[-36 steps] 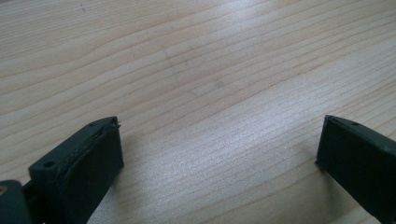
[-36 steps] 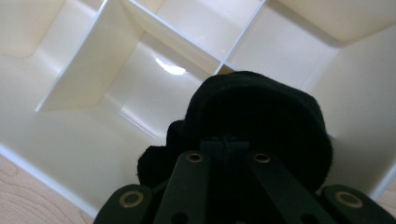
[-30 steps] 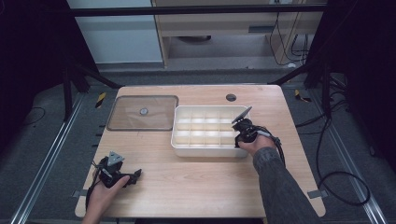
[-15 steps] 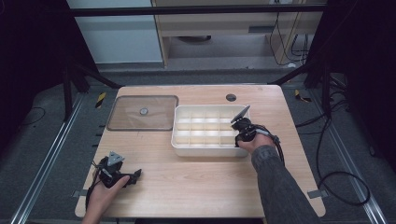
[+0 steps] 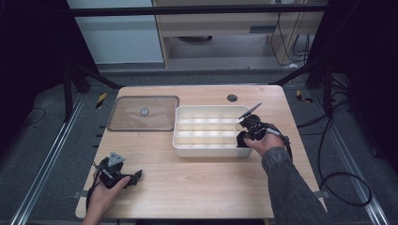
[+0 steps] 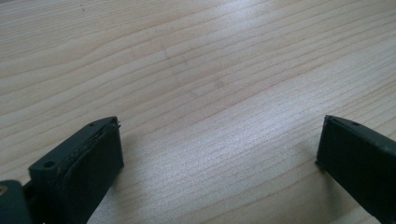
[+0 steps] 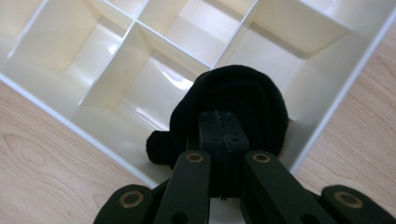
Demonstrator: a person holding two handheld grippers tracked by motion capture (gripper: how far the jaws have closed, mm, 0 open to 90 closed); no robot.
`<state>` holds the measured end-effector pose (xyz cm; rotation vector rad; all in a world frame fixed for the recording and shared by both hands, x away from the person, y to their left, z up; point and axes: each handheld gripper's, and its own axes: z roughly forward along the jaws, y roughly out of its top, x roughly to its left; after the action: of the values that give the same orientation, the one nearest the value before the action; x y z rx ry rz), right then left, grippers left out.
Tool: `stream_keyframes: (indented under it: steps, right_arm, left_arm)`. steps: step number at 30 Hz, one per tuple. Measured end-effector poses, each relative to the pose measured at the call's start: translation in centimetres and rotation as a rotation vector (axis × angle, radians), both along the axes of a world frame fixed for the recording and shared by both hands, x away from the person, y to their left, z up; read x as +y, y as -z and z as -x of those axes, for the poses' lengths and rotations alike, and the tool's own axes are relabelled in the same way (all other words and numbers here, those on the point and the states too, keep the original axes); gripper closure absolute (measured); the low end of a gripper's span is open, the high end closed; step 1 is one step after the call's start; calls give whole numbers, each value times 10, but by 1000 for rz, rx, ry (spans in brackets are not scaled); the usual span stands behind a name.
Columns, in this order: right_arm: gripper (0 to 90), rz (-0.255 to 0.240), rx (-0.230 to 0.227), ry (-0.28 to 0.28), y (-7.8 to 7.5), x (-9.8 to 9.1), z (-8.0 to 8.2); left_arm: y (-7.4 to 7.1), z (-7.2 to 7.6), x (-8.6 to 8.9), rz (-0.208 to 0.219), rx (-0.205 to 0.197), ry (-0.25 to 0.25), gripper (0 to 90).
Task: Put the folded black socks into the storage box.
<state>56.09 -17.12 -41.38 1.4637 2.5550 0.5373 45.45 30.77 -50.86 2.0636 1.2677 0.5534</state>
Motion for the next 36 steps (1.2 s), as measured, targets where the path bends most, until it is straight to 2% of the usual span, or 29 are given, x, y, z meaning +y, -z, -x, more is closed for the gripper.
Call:
stream_keyframes:
  steps: [7,18,25,36]
  right_arm:
    - [900,-27,-38,9,-16,-9,4]
    - [900,-88,-138,35,-32,-24,8]
    - [900,-159,-202,49,-40,-28,13]
    - [900,-244,-281,54,-54,-31,24]
  left_arm:
    - [0,0,0,1,-1,-2,0]
    - [0,0,0,-5,1,3,0]
    - [0,0,0,-3,2,2,0]
    - [0,0,0,-4,1,2,0]
